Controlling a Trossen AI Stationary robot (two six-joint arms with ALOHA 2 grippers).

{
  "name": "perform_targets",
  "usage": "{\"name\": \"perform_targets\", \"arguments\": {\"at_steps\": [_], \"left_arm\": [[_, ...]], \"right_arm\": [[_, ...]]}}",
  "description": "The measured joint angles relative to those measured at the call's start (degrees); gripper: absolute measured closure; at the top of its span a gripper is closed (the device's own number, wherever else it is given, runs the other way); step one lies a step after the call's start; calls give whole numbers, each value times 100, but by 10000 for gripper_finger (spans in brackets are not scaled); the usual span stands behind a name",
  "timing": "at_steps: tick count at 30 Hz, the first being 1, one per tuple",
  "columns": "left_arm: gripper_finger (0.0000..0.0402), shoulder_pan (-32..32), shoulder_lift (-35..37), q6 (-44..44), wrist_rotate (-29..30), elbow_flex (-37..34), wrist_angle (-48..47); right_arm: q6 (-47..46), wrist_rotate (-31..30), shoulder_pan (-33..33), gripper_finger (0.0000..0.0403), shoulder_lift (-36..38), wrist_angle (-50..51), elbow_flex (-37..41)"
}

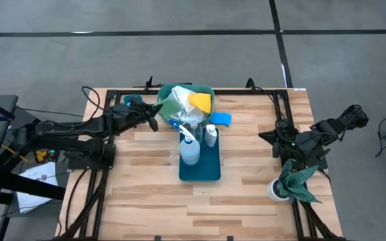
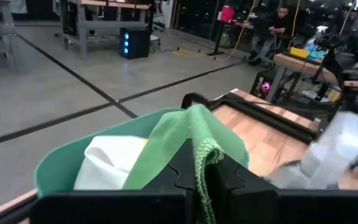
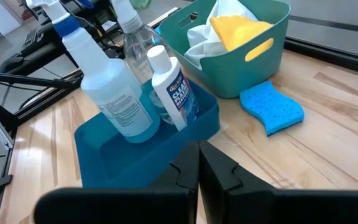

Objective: Pick & Place Kitchen Items

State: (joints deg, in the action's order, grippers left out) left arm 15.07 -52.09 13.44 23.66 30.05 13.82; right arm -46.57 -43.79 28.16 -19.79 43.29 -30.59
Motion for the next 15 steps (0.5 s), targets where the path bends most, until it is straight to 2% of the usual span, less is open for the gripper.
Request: {"name": "perform_targets", "arguments": {"at_steps": [10, 15], "left_arm": [[401, 582, -1130, -142, -573, 440, 541], [401, 934, -1451, -112, -1125, 599, 1004]], "right_arm": [[0, 0, 0, 403, 0, 0, 0], [14, 0, 0, 403, 0, 0, 0]]}}
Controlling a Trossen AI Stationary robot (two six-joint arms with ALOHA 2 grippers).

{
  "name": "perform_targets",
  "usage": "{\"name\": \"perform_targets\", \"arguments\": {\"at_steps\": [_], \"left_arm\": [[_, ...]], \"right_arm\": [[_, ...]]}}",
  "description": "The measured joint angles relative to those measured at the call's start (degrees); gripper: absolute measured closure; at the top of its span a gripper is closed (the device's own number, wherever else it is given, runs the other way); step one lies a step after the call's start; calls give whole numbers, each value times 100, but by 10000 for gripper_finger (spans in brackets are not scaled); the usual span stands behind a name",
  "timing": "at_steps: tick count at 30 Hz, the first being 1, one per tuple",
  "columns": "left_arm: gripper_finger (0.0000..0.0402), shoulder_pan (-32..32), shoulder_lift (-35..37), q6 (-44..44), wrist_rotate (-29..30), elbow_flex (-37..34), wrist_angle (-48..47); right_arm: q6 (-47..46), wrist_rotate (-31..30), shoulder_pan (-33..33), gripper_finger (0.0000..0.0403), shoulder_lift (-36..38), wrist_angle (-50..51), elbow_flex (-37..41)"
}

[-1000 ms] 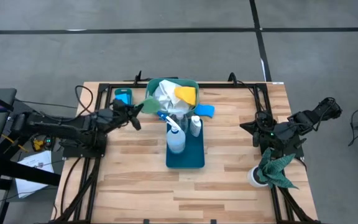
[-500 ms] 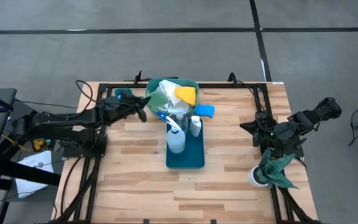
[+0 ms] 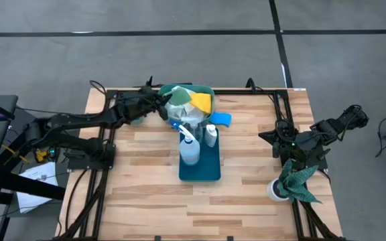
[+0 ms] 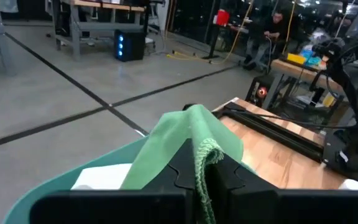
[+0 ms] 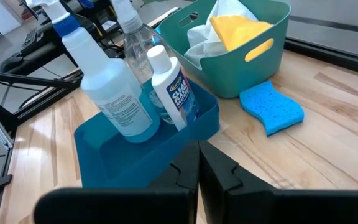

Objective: Pick & Place Kitchen Items

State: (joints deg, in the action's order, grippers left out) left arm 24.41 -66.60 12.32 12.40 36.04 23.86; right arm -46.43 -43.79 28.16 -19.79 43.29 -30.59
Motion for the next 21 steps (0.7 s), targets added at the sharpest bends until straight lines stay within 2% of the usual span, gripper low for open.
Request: {"name": "perform_targets", "arguments": {"at_steps": [10, 14, 21], "left_arm": [[401, 505, -805, -94, -695, 330, -35], [401, 864, -1068, -3, -1207, 336, 371], [401, 1316, -1568, 248, -1978, 340, 1052]], "right_arm": [[118, 22, 0, 403, -2, 0, 0], [5, -15, -12, 403, -2, 2, 0], [-374, -415, -23, 403, 0, -1, -2]]}}
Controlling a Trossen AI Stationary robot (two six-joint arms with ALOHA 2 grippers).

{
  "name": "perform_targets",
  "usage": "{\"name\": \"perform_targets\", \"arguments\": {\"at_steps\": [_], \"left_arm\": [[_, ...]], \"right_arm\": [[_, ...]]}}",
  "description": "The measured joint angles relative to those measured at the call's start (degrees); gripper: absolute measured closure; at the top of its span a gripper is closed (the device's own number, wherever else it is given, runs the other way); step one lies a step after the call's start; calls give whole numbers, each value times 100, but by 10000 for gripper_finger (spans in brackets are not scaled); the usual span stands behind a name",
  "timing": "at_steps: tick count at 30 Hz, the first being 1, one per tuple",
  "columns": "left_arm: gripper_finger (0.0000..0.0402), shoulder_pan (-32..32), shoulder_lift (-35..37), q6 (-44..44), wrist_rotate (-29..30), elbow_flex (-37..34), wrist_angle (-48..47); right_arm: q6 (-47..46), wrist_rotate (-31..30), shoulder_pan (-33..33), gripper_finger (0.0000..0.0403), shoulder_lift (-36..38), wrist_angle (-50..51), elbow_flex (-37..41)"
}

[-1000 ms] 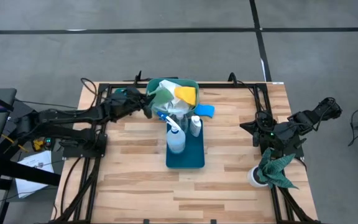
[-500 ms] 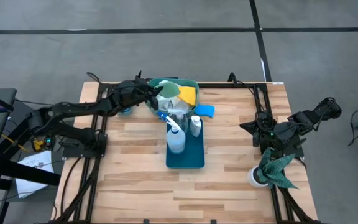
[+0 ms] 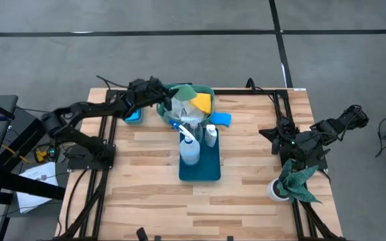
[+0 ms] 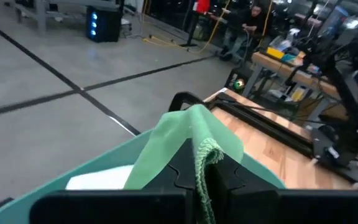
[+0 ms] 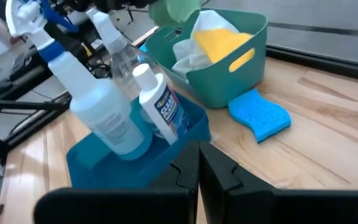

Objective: Pick & Place Kitchen Items

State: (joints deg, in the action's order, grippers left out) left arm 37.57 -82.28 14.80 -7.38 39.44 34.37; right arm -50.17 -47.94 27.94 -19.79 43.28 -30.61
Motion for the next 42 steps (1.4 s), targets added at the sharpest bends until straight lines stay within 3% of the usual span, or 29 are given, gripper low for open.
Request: {"name": "perform_targets", "arguments": {"at_steps": [5, 11, 22, 42], "left_arm": [[401, -58, -175, 108, -356, 0, 142], [401, -47, -505, 364, -356, 40, 500], [401, -80, -1365, 433, -251, 721, 505], [401, -156, -1431, 245, -52, 713, -1219]], "right_arm": [[-272, -14, 0, 403, 0, 0, 0], [-467, -16, -1, 403, -2, -1, 0], [-555, 11, 1, 403, -2, 1, 0], [-387, 149, 34, 403, -2, 5, 0]]}}
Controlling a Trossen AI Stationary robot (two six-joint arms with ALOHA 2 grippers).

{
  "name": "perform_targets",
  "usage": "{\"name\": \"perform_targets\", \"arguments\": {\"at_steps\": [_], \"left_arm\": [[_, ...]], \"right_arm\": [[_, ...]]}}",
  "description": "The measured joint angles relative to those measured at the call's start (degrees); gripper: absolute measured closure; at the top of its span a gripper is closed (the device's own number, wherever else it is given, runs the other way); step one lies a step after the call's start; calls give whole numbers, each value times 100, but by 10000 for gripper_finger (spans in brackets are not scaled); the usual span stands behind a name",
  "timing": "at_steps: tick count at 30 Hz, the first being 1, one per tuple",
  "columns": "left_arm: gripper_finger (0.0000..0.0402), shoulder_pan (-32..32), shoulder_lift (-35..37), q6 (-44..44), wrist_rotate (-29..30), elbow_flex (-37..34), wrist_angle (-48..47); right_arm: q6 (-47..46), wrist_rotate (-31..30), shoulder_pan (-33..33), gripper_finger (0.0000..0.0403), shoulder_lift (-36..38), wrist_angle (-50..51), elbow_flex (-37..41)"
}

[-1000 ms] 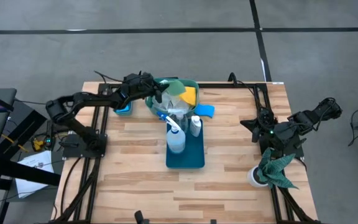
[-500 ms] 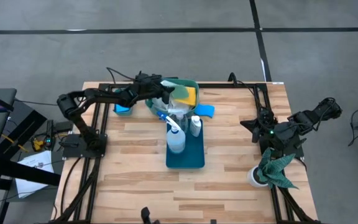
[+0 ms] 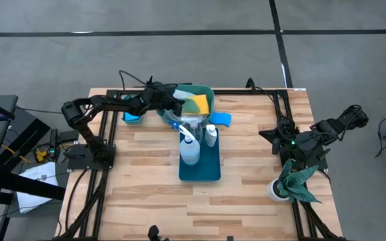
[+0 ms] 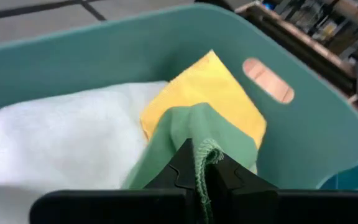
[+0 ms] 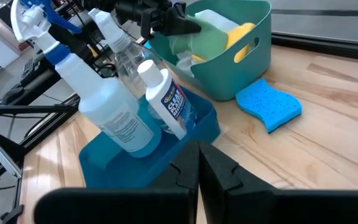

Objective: Pick & Place Kitchen Items

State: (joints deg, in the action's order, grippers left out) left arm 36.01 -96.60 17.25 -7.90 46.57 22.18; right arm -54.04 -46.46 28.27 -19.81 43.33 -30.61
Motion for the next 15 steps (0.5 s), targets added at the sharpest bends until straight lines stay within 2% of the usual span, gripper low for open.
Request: {"name": "perform_targets", "arguments": {"at_steps": [6, 15], "left_arm": [[397, -2, 0, -26, 13, -4, 282], [362, -9, 0, 209, 13, -4, 656]], "right_arm": [[4, 4, 0, 403, 0, 0, 0], [4, 9, 0, 403, 0, 0, 0]]}}
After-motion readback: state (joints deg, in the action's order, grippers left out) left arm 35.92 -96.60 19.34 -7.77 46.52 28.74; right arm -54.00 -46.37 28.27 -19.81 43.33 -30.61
